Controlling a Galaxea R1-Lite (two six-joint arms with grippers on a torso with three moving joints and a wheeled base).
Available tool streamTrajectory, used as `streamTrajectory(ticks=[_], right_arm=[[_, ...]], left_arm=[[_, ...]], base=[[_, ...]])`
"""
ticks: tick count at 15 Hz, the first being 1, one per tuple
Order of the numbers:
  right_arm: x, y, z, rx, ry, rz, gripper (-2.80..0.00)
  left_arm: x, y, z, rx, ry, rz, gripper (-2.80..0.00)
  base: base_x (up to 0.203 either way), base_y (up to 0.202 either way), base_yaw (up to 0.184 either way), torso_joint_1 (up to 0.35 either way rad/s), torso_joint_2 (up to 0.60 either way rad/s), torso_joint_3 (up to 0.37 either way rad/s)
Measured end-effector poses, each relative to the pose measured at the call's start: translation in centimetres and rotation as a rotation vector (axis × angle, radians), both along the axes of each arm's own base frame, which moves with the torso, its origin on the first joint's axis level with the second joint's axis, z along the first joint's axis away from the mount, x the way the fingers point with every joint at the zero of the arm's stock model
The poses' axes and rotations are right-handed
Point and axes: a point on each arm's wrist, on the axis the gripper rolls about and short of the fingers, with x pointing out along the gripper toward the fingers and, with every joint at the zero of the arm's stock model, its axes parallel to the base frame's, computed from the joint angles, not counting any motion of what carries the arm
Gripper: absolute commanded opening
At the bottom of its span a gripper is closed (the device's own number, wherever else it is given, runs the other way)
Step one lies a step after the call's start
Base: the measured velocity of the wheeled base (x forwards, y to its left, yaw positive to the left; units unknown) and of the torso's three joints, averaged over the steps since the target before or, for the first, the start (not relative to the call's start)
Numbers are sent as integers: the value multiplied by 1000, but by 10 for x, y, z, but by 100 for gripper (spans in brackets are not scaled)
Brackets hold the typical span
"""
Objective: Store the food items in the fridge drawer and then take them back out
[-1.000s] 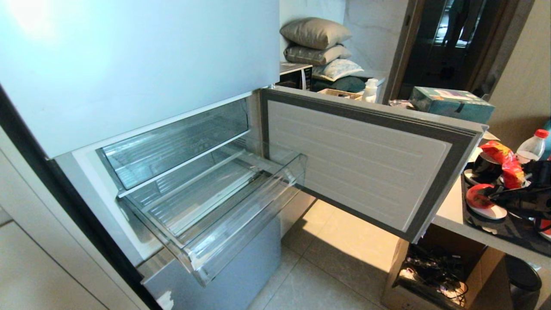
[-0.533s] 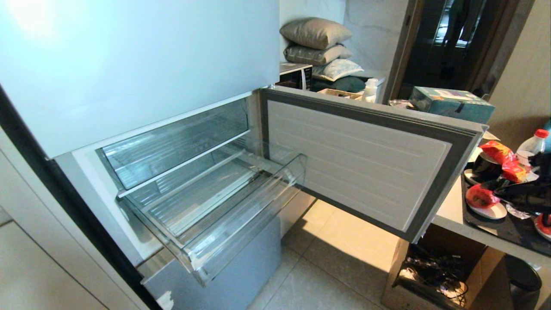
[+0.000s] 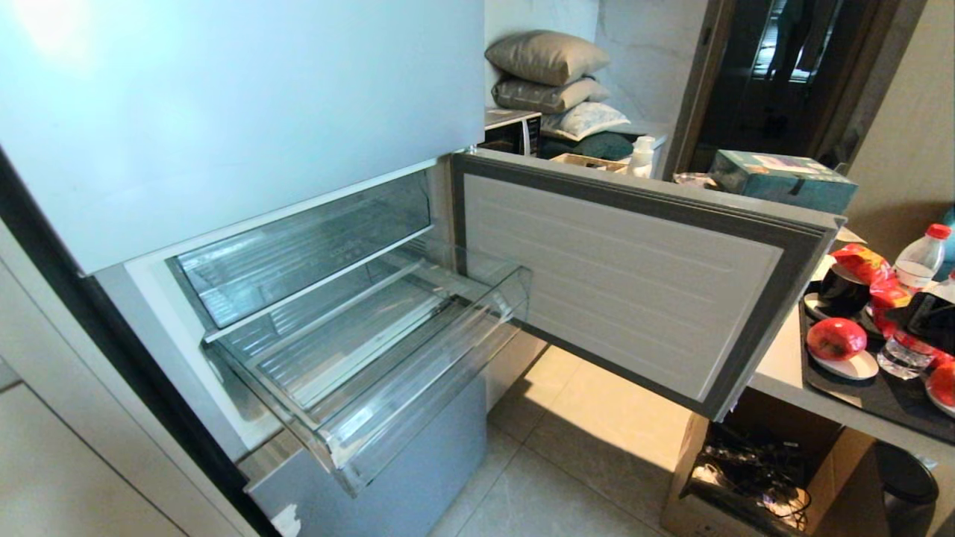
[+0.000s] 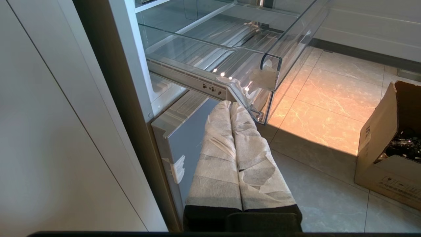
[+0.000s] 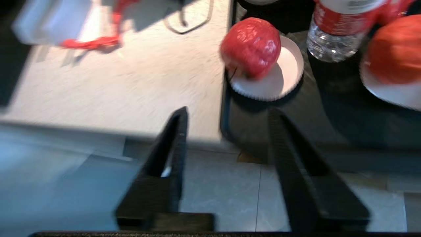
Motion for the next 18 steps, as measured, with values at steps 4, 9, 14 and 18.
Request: streamTrajectory(ticks=[4,9,14,18], right_arm=[[-97,69,31,-129,-86,122,-280],[-226,137,-29,-292,-141,431,-280],[-289,141,-85,-350,-160,446,-280],[-307,140,-97,-383,-306,394,-280]], left_arm=[[0,0,0,0,0,0,-280],[0,0,0,0,0,0,-280],[0,0,0,0,0,0,-280],[0,0,0,0,0,0,-280]], base=[[0,0,0,0,0,0],[0,0,0,0,0,0],[0,0,0,0,0,0],[0,0,0,0,0,0]])
